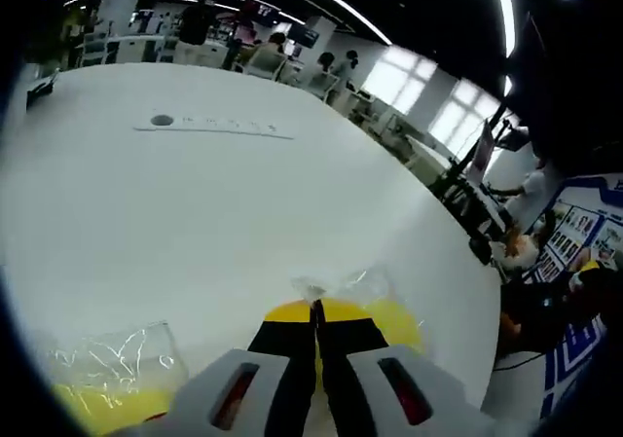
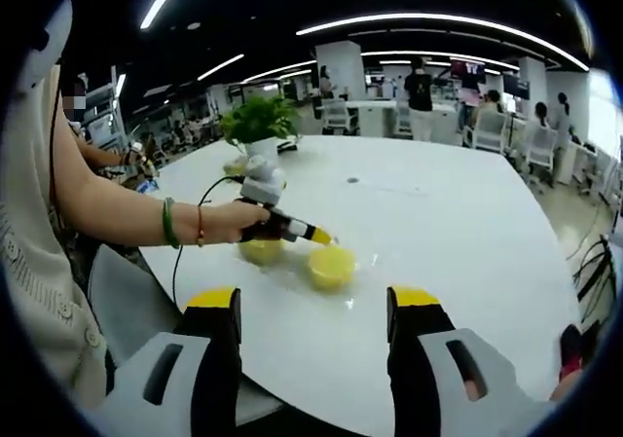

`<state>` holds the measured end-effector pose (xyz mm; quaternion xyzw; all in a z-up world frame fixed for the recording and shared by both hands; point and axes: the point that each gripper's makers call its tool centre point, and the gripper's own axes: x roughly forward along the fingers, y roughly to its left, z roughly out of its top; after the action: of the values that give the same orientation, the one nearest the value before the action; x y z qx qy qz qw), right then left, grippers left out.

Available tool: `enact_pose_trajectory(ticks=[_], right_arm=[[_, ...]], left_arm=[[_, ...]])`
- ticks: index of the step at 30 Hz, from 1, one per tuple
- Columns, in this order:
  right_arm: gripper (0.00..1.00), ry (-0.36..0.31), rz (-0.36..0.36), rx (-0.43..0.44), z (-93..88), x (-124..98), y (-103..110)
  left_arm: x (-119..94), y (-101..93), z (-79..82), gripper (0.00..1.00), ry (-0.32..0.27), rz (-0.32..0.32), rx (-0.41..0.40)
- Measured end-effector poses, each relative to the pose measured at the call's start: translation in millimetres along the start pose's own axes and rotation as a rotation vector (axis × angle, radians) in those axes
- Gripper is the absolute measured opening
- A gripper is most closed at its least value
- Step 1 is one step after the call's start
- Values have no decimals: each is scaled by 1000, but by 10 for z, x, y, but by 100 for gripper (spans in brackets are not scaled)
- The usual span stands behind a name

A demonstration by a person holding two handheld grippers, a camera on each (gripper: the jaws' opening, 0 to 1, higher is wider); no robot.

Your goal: Compare the silicone blocks by pressing each to a similar depth, holding the contact briefly, and releasing to observe deformation and rebound differences across the visible hardness samples.

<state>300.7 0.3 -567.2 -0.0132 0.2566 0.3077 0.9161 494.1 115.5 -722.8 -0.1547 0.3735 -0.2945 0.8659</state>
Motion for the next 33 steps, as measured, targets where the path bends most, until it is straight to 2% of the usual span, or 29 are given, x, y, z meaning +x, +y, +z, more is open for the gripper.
enact_pose_trajectory(ticks=[3, 9, 11, 13, 15, 18, 23, 29, 31, 33], right_arm=[[51, 9, 7, -3, -11, 4, 8], [51, -13, -17, -20, 29, -10, -24], [52, -16, -17, -23, 30, -9, -20], [53, -13, -15, -19, 23, -7, -9], [54, -13, -17, -23, 23, -13, -6], [54, -11, -26, -32, 16, -25, -9], [55, 0, -32, -48, 7, -48, 7], [61, -37, -11, 12, 69, -20, 109], [61, -59, -5, -7, 121, -27, 176], [60, -131, -14, -54, 272, -72, 237]], left_arm=[[10, 40, -28, 0, -14, 11, -8], [5, 66, -27, 2, -4, 32, 13], [-5, 69, -19, 5, -2, 46, 65], [-34, 90, -13, 12, 8, 76, 145], [-71, 85, 11, 19, 7, 94, 164], [-121, 65, 4, 23, 27, 92, 193], [-292, 50, -13, 25, 44, 97, 231], [-619, 4, -20, 30, 32, 106, 314], [-701, -15, -16, 32, 24, 104, 335], [-810, -44, -36, 37, 24, 109, 378]])
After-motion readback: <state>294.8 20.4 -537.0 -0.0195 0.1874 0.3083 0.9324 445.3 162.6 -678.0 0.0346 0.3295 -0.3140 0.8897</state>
